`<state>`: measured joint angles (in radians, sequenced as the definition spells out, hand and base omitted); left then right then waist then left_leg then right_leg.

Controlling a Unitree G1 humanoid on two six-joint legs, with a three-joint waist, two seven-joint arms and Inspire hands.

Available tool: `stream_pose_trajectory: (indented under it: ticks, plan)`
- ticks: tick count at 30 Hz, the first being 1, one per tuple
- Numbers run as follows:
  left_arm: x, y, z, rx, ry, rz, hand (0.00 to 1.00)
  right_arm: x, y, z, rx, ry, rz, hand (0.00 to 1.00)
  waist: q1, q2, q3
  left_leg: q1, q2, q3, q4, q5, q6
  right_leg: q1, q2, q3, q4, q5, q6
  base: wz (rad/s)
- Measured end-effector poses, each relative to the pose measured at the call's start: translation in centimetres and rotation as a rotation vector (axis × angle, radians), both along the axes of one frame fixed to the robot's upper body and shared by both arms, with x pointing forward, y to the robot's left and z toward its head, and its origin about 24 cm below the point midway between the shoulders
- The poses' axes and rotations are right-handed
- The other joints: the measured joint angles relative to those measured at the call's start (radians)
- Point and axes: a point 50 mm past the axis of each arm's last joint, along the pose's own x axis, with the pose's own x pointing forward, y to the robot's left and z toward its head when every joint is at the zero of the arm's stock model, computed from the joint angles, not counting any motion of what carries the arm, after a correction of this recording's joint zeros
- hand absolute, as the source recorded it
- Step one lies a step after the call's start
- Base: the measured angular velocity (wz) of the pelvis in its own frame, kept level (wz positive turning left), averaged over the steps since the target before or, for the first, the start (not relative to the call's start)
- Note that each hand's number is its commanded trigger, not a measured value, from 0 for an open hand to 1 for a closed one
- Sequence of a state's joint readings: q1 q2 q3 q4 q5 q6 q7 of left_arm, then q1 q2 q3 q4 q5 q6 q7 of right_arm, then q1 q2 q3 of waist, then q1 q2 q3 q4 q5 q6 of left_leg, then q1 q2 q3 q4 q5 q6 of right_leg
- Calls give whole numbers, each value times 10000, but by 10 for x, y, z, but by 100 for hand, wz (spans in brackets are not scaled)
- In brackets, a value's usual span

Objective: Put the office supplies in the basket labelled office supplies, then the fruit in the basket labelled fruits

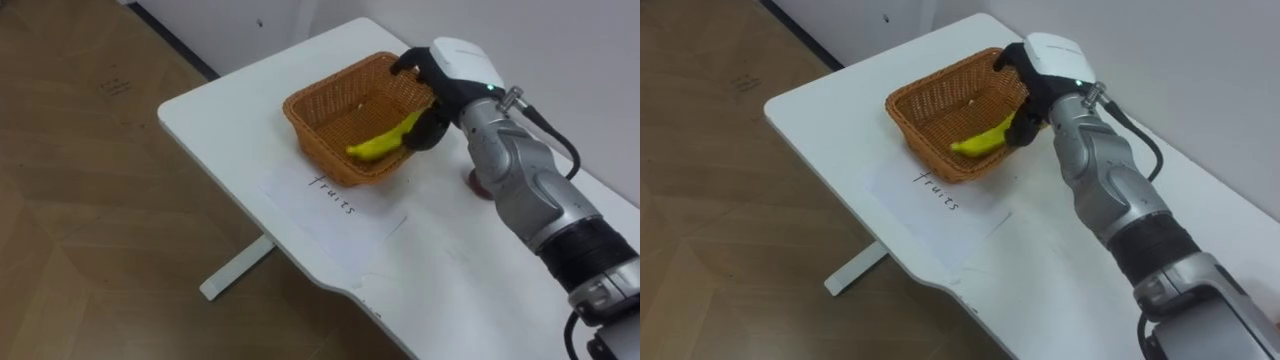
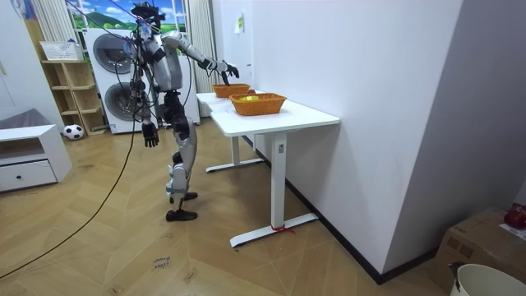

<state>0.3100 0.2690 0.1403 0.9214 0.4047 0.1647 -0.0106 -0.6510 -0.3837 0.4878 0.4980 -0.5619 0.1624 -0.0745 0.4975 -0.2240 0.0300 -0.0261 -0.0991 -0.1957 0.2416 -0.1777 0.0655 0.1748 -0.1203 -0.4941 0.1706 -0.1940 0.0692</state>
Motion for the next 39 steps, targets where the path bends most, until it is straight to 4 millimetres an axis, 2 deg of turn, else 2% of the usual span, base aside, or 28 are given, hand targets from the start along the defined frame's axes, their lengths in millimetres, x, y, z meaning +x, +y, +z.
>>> stream_pose_trajectory:
  ticks: [20, 24, 28, 33, 36, 39]
  plan:
    - [1, -1, 0, -16, 26, -40, 0, 0, 0, 2, -156, -307, -61, 0, 1, 81, -10, 8, -12, 6, 162, -15, 13, 89, 1, 51, 6, 0, 0, 0]
    - [1, -5, -2, -83, 105, -251, 0, 0, 0, 1, 222, -220, -47, 0, -67, 197, -61, 51, -14, 44, 183, -17, 22, 86, -14, 73, 10, 1, 0, 0]
    - [0, -8, -3, 22, 60, -327, 0, 1, -1, 5, 972, -273, -42, 0, -355, 298, -109, 78, -15, 51, 180, -14, 21, 152, -4, 258, -4, -1, 2, 0]
    - [-6, -10, -3, 120, 19, -100, 0, 5, -22, 21, 2824, -1030, -962, 0, -820, 478, -169, 109, -16, 81, 181, -10, 29, 170, -9, 245, 5, 4, 7, -1]
    - [-9, -13, -5, 171, 31, -57, 0, 5, -33, 31, 4210, -1782, -1468, 0, -1171, 820, -175, 198, 5, 224, 131, -8, 33, 208, -15, 261, -7, 4, 8, -11]
    - [-12, -16, -6, 127, 23, -44, 0, 5, -40, 37, 5138, -2186, -1789, 0, -1446, 1013, -192, 208, 6, 246, 123, -2, 39, 204, -16, 291, -11, 4, 8, -6]
